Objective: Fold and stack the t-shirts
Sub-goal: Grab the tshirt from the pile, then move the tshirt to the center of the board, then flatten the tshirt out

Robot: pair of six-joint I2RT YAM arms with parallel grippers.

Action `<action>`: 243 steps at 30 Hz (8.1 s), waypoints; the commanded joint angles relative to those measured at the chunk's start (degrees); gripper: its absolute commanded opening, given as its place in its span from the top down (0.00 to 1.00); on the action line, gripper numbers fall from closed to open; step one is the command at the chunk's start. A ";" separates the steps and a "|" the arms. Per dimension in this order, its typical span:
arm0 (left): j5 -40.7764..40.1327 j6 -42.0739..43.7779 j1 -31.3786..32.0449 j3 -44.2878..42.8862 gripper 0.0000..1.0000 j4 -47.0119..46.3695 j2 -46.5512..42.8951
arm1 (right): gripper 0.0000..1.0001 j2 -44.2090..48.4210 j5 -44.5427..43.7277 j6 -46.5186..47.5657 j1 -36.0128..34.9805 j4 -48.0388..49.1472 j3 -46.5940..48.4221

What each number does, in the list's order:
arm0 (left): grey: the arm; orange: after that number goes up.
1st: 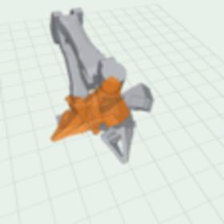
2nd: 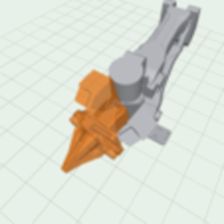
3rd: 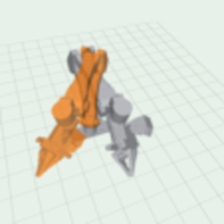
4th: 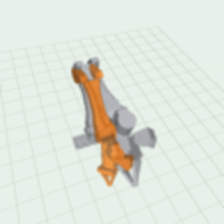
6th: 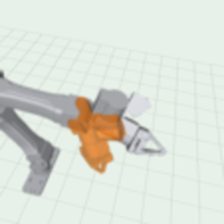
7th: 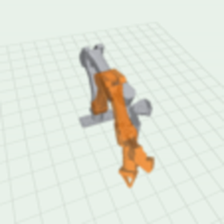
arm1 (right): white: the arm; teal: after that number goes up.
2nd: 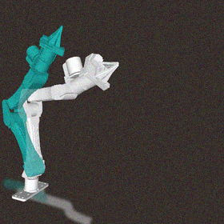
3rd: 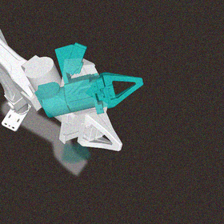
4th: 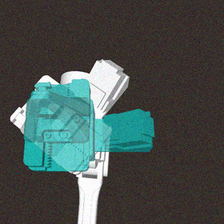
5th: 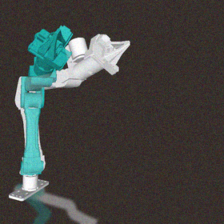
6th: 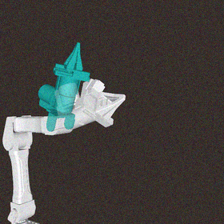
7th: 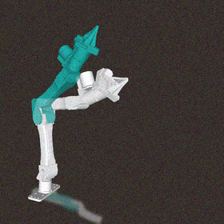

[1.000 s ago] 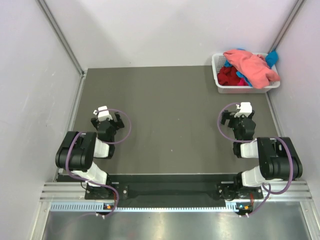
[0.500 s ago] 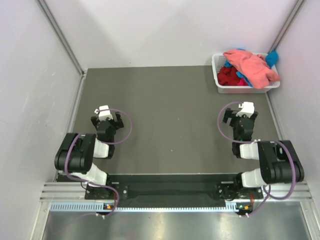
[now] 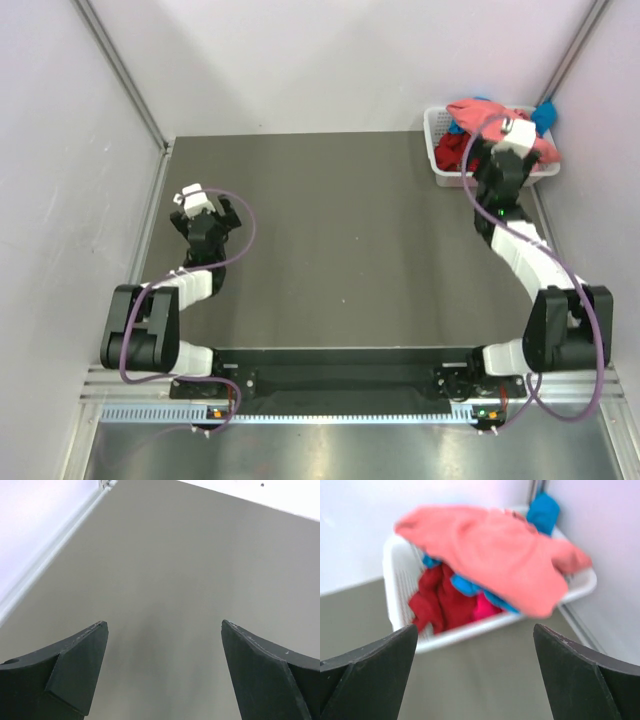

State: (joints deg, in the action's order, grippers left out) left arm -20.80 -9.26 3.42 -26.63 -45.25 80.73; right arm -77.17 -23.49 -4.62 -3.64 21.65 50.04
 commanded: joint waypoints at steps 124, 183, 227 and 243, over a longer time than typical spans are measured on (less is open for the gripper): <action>38.54 -23.26 10.73 -58.53 0.51 60.38 39.33 | 0.51 -50.54 37.98 -14.89 -28.70 -43.10 53.40; 36.88 -44.97 8.27 -57.91 1.00 81.29 -36.27 | 0.64 -15.55 28.93 -12.69 -46.55 -24.82 9.96; 10.86 -37.86 8.44 -44.66 1.00 91.24 -40.83 | 1.00 3.44 2.12 -1.53 -31.69 -29.57 37.51; 0.85 -27.75 8.09 -34.89 0.30 93.24 -22.55 | 0.21 -26.13 7.93 -2.32 -26.51 -55.14 56.42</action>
State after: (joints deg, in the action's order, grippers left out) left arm -16.47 -40.34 11.77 -60.20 48.25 58.92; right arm -113.03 -14.72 -8.58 -31.27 -29.93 108.71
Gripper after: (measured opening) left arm 0.687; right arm 0.764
